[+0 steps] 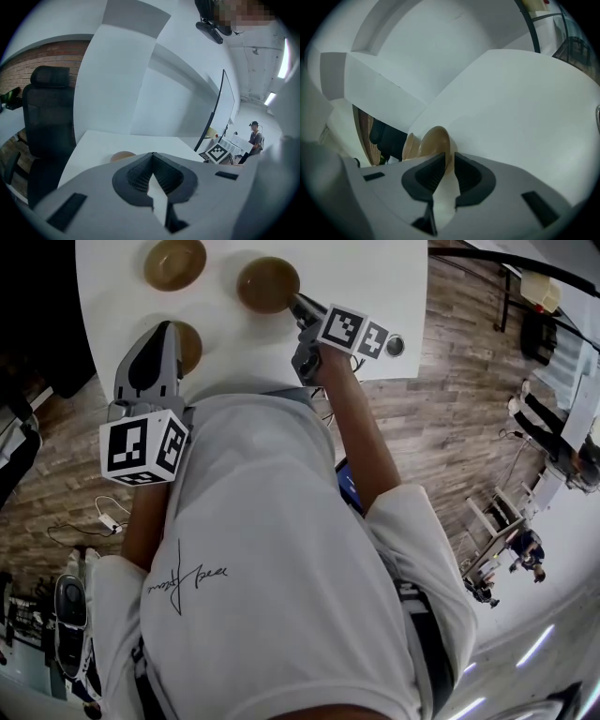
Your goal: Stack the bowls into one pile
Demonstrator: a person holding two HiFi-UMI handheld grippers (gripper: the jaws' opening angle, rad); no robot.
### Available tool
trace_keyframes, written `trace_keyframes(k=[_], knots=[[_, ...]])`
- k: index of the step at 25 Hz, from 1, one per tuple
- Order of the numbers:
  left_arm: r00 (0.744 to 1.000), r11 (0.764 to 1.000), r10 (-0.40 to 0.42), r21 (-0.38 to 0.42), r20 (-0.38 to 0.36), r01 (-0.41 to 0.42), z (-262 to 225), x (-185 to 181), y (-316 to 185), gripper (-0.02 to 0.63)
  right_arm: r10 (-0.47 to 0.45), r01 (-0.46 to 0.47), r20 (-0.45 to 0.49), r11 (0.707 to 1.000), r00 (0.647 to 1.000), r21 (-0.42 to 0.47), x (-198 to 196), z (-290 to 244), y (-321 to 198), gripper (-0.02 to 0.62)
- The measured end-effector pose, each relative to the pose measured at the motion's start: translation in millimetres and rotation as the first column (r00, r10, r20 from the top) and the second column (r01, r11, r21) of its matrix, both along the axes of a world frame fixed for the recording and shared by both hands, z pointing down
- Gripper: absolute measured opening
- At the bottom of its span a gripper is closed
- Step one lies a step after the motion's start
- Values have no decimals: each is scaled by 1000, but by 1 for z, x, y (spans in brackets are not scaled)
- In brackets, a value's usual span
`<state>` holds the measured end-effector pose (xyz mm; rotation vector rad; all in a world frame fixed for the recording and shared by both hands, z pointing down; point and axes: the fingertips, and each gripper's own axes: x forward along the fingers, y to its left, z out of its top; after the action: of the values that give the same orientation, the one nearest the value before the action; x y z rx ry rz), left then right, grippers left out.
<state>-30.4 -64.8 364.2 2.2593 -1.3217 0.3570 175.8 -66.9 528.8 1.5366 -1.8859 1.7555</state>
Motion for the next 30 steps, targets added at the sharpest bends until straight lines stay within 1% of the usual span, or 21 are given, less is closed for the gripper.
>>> trace_keyframes(k=[6,18,25,30], knots=[[1000,1000,-2,-1,0,2,1,0,-1,3,21,-21,16,1000,1000,-12,-2,3,-1,64],[1000,1000,-8,4,-10,8,0,-3,-2,3,85,-82,41,995,996,-54,3,4,0,29],[1000,1000,-10,6,-15,10,0,-4,-2,3,83,-82,21,995,996,-60,6,5,1,26],[1000,1000,-15,10,-11,15,2,-11,1,3,82,-80,16,995,997,-61,0,4,4,26]])
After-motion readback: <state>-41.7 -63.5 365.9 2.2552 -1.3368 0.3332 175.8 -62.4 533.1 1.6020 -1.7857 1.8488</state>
